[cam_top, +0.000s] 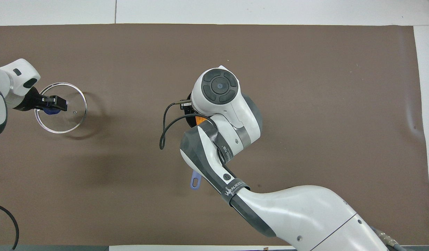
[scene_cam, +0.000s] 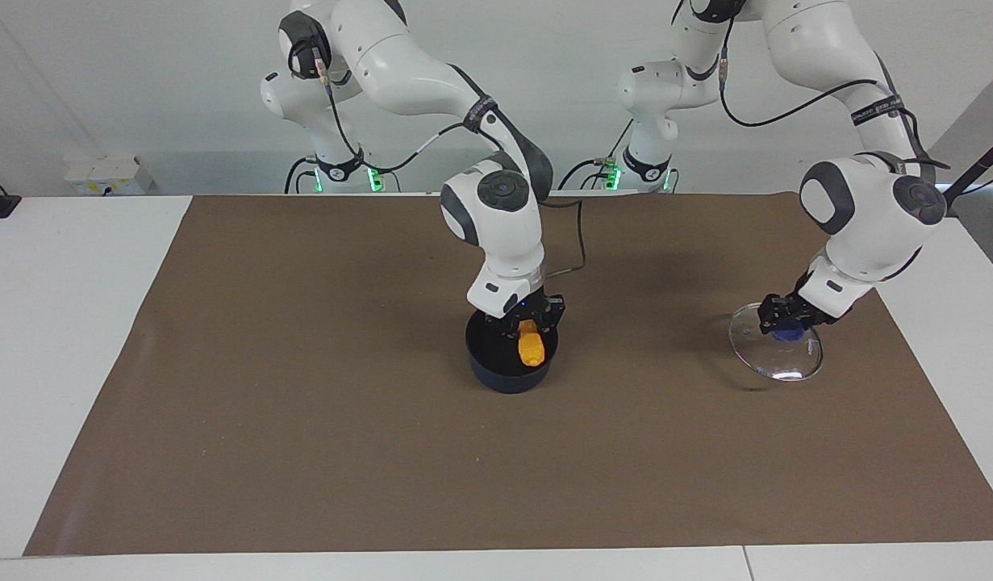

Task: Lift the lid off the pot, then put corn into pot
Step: 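Lower the corn into the pot and open the right gripper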

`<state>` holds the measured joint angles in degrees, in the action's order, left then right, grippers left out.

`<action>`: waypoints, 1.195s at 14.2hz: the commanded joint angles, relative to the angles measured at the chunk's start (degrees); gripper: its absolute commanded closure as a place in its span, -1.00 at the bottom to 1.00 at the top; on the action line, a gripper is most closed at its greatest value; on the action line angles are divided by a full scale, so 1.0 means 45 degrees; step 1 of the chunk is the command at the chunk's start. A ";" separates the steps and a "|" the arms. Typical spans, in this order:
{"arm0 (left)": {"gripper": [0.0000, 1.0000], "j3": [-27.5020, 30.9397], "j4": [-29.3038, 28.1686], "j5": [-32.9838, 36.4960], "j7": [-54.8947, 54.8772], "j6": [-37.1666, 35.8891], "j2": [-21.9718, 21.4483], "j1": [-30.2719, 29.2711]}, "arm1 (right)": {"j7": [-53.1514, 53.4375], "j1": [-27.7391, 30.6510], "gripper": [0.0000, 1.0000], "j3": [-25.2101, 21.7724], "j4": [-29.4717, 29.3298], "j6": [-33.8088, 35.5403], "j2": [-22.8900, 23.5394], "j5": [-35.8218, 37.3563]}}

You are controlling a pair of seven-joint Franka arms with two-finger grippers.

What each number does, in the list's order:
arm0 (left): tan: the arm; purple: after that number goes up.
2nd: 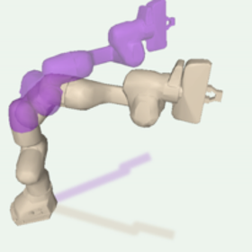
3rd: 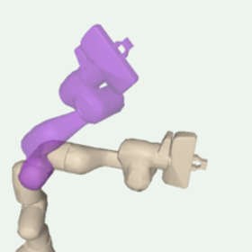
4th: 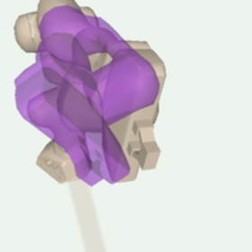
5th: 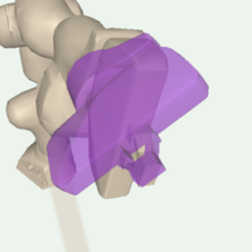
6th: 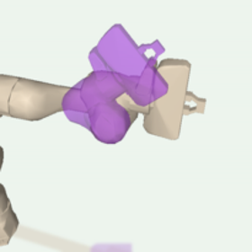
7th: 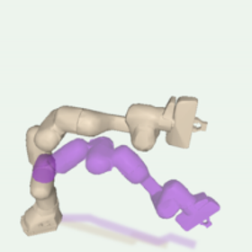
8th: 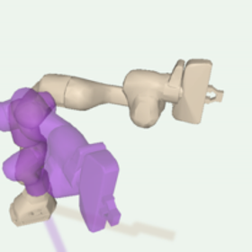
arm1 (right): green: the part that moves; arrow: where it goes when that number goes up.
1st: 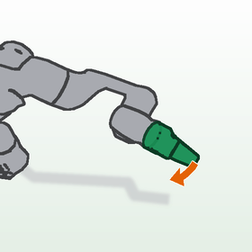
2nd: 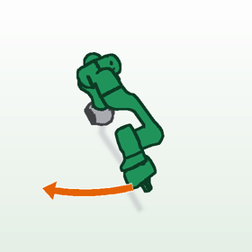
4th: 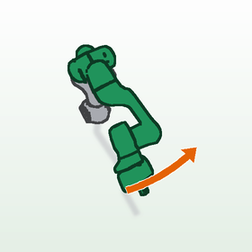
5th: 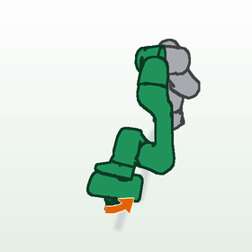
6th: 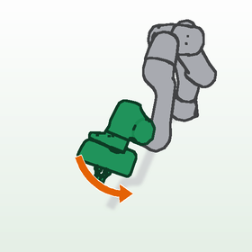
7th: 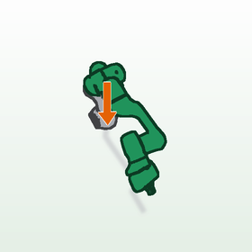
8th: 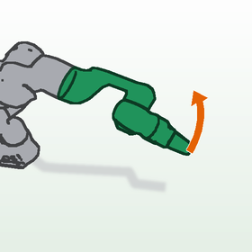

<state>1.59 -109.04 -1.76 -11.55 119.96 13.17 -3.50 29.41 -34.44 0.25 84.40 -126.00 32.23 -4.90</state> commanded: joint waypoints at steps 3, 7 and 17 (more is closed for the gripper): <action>0.54 -0.0177 -0.0338 0.0275 -0.0071 0.0627 0.0489 0.0074 | 0.0243 0.0172 -1.00 -0.0036 0.0406 0.0418 -0.0695 -0.0065; -0.11 -0.0177 -0.0592 0.0275 -0.0109 0.0941 0.0569 0.0113 | 0.0086 0.1284 -1.00 -0.0115 0.0073 0.1961 -0.2022 0.0151; -1.00 -0.0197 0.2137 0.0275 -0.0169 -0.2860 -0.0874 0.0426 | -0.4846 0.5521 -1.00 -0.0193 0.0461 0.8541 -0.6317 0.0972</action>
<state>0.26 -102.58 -1.53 -13.26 113.68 12.58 -2.66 14.06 -12.52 -1.34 83.36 -90.79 8.52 -0.82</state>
